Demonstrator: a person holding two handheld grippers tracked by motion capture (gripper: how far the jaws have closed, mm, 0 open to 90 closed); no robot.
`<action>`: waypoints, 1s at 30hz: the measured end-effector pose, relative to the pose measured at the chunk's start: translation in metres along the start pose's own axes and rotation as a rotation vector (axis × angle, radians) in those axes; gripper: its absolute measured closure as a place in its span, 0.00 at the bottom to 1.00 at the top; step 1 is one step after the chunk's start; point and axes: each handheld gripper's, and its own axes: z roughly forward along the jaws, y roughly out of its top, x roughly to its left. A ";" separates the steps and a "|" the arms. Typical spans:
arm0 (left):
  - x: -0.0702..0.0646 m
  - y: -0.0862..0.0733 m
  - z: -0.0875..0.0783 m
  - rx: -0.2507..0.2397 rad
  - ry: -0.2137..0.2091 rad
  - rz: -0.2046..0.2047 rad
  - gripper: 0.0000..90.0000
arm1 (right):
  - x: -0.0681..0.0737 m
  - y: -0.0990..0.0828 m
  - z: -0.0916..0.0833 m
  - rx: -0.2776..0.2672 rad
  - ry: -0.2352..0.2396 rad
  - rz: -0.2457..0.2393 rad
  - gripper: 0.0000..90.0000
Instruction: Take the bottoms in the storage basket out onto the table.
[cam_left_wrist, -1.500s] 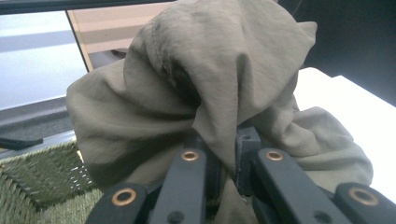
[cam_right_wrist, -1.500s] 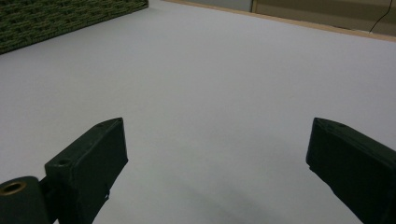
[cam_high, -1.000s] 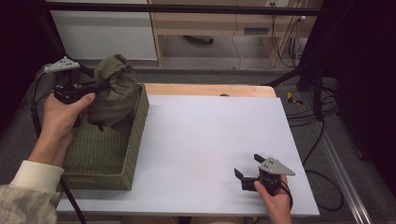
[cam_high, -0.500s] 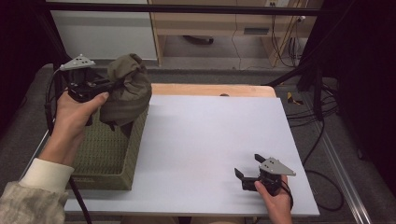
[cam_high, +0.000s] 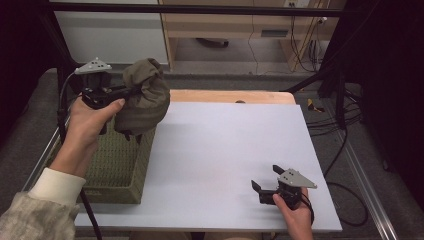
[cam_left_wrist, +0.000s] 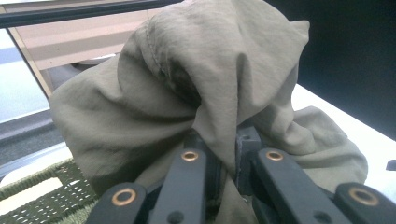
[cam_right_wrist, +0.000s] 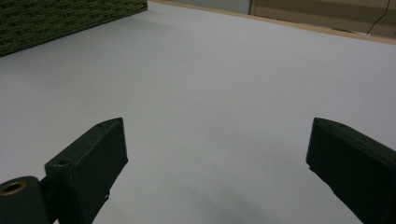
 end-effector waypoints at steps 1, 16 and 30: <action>-0.001 0.000 0.001 0.001 -0.002 0.000 0.94 | 0.000 0.000 0.000 0.000 0.000 0.000 0.06; -0.015 0.005 0.012 0.011 -0.029 0.008 0.94 | 0.000 0.000 0.000 -0.002 0.001 -0.001 0.06; -0.027 0.011 0.020 0.004 -0.056 0.004 0.94 | -0.001 0.000 -0.001 -0.004 0.001 -0.006 0.06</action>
